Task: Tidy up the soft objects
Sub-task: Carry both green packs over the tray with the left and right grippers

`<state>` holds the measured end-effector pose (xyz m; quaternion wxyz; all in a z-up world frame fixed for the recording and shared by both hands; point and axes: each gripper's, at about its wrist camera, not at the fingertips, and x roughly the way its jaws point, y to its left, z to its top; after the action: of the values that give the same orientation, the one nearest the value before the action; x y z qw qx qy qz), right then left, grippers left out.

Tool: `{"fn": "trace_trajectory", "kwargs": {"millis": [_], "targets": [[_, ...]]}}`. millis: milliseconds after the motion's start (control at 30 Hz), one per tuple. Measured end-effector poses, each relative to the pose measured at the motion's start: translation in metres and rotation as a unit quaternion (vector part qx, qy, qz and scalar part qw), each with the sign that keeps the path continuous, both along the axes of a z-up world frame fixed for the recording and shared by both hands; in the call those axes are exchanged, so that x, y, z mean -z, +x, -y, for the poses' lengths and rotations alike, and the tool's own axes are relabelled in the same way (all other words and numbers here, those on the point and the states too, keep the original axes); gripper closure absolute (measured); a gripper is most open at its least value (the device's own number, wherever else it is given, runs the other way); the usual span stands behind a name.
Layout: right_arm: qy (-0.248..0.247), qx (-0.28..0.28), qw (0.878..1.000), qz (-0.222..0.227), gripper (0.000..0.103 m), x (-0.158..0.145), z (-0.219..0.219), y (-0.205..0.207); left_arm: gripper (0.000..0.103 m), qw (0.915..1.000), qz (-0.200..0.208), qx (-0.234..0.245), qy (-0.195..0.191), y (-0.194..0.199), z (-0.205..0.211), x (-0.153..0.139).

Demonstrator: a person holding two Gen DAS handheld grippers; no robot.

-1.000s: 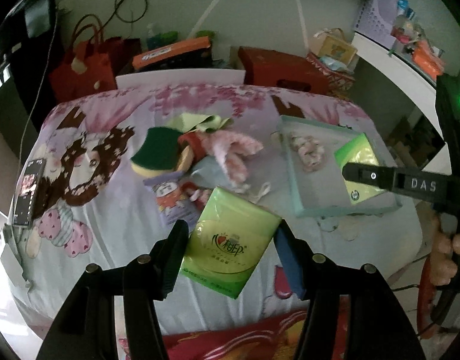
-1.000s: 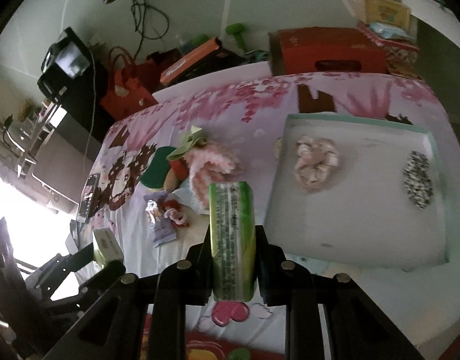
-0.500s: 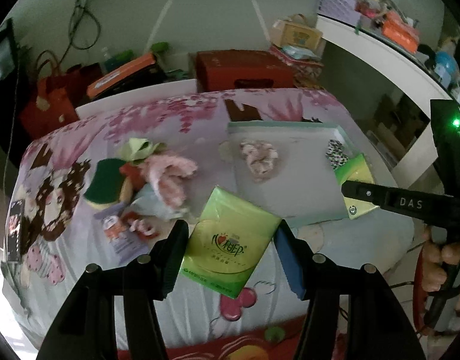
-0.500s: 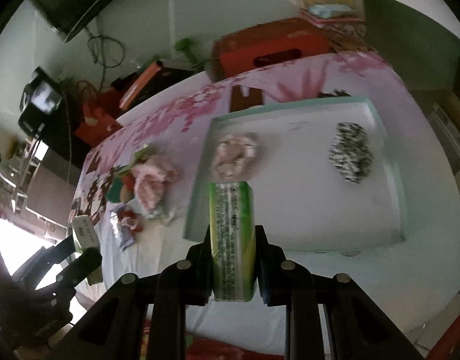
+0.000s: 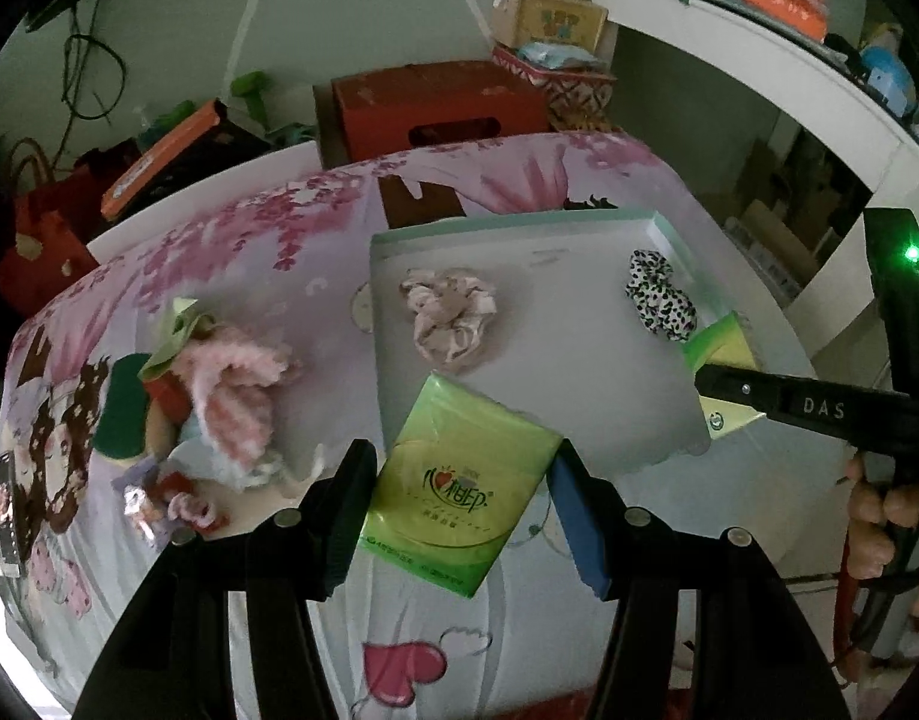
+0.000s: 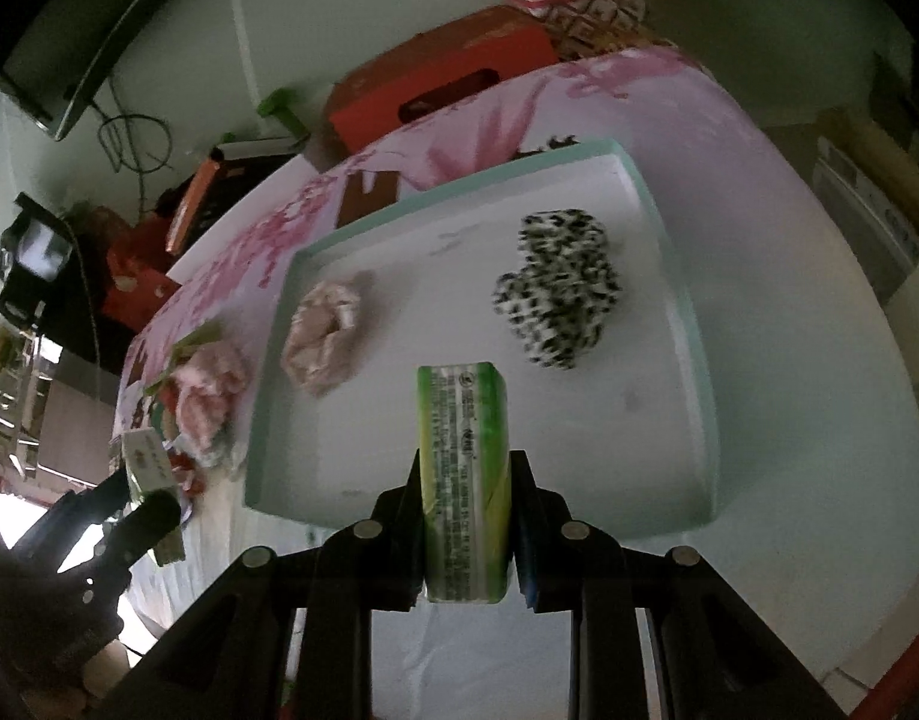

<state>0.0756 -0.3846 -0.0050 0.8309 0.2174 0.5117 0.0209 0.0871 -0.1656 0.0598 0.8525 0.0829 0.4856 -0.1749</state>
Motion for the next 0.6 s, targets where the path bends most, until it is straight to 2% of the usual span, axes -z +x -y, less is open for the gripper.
{"fn": "trace_trajectory", "kwargs": {"millis": [267, 600], "targets": [[-0.002, 0.003, 1.0, -0.013, 0.078, 0.023, 0.021, 0.02, 0.043, 0.9999, -0.012, 0.005, 0.009, 0.029, 0.026, 0.018], [-0.009, 0.002, 1.0, -0.023, 0.078, 0.038, 0.028, 0.035, 0.042, 0.9991, -0.04, 0.003, 0.01, 0.06, 0.045, 0.047]]}}
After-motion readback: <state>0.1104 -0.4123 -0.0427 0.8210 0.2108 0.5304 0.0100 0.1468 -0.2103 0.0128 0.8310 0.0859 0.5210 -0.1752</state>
